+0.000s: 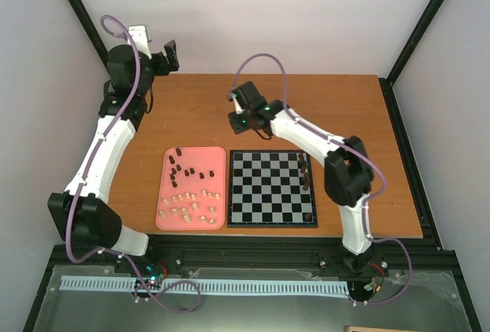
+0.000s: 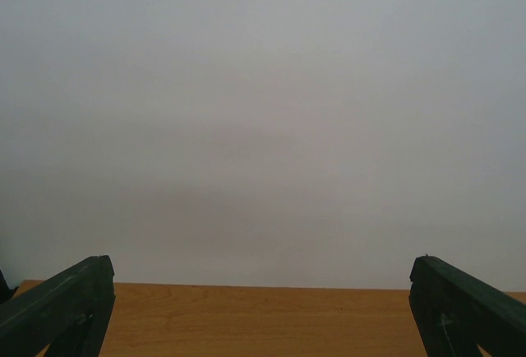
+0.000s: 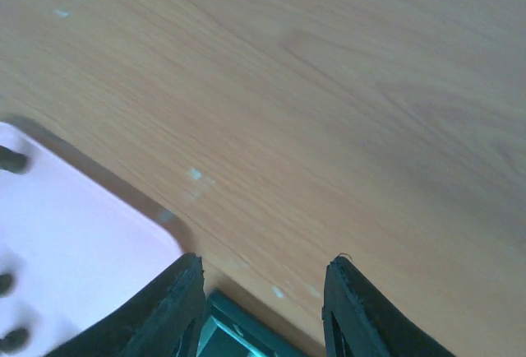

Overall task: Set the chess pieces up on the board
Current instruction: Pick up the chess piece from the storage box.

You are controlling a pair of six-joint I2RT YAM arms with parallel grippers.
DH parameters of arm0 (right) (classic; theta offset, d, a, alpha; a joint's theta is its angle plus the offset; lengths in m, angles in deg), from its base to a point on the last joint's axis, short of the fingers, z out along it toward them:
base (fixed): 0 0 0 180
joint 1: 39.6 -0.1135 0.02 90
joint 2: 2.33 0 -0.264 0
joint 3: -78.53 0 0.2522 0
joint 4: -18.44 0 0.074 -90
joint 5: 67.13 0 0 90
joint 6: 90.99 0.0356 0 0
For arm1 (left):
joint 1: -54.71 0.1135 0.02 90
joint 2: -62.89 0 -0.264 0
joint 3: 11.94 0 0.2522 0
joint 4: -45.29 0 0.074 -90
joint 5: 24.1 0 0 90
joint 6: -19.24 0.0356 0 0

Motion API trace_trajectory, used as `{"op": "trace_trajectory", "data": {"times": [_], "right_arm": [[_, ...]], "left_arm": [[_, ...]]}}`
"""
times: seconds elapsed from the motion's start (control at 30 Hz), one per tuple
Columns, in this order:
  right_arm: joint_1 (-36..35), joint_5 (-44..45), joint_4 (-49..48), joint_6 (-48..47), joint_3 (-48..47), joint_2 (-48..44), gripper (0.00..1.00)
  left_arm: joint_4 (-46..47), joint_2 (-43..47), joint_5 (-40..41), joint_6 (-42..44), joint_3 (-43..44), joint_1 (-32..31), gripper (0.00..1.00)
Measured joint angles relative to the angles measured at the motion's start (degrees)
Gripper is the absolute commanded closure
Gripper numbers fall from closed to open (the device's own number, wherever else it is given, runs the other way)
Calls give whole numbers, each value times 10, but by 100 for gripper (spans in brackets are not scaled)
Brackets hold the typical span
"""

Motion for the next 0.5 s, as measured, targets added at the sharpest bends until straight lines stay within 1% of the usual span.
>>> {"op": "trace_trajectory", "data": {"times": [0.2, 0.3, 0.4, 0.5], "right_arm": [[-41, -62, -2, -43, -196, 154, 59], [-58, -93, 2, -65, -275, 220, 59], [-76, -120, 8, -87, -319, 266, 59], [-91, -143, 10, -109, -336, 288, 59]], "left_arm": [[2, 16, 1, 0, -3, 0, 0], [3, 19, 0, 0, -7, 0, 0], [3, 19, 0, 0, -8, 0, 0], [3, 19, -1, 0, -9, 0, 0]]}}
